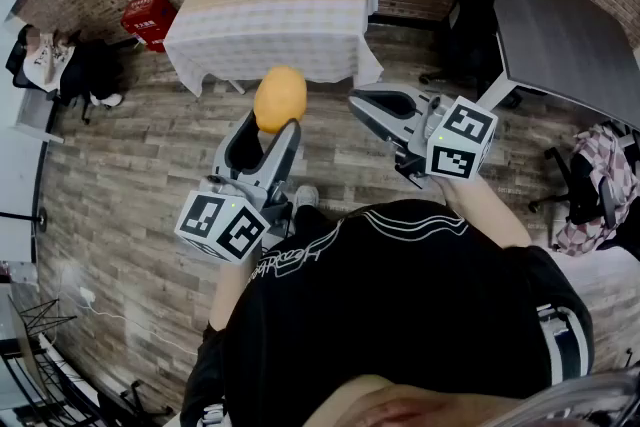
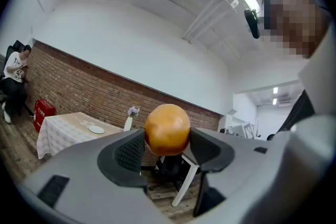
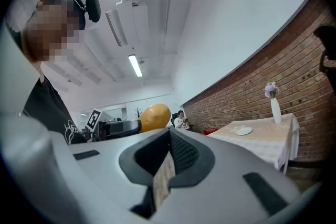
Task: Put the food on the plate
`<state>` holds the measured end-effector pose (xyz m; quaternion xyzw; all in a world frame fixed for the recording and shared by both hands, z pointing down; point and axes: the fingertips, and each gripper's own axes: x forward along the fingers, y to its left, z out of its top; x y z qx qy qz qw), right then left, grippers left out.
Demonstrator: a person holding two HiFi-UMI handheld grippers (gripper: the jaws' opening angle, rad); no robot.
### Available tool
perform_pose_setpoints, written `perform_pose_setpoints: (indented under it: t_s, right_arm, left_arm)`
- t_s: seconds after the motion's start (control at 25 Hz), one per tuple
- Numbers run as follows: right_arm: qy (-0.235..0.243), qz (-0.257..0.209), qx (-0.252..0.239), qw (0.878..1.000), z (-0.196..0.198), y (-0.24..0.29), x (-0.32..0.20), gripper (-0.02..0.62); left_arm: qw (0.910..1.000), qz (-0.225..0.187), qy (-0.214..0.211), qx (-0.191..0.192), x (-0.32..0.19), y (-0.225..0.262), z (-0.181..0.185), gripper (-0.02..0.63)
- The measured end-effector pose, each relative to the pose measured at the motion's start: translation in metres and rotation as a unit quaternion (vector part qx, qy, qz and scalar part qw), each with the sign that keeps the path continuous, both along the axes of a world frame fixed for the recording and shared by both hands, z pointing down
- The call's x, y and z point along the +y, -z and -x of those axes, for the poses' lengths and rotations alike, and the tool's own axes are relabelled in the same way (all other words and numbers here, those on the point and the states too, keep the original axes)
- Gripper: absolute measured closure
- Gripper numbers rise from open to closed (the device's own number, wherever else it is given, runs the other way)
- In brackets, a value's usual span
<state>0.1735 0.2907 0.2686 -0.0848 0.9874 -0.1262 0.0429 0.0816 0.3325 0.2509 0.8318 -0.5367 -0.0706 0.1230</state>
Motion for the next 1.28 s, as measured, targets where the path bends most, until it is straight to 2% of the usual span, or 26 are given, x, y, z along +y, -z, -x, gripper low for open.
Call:
perform_pose_setpoints:
  t_s: [0.52,0.8,0.96,1.28]
  right_arm:
    - [-0.006,0.009,-0.023,1.000,-0.007,0.008,0.000,0.598]
    - [0.001,0.012,-0.037,0.999,-0.010,0.009,-0.009,0.598]
    - [0.007,0.017,-0.034,0.999,0.003,0.002,-0.019,0.598]
    - [0.006,0.026,-0.022,0.999,0.038,-0.007,-0.069,0.598]
  left_arm:
    - [0.9999,0.001,0.007,-0.014,0.007,0.007,-0.007,0.341]
    - [0.9995,0.004,0.024,-0.017,0.007,0.008,-0.007,0.341]
    - [0.9994,0.005,0.031,-0.016,-0.001,0.003,0.006,0.341]
    - [0.9996,0.014,0.024,-0.005,-0.052,-0.006,0.037,0.341]
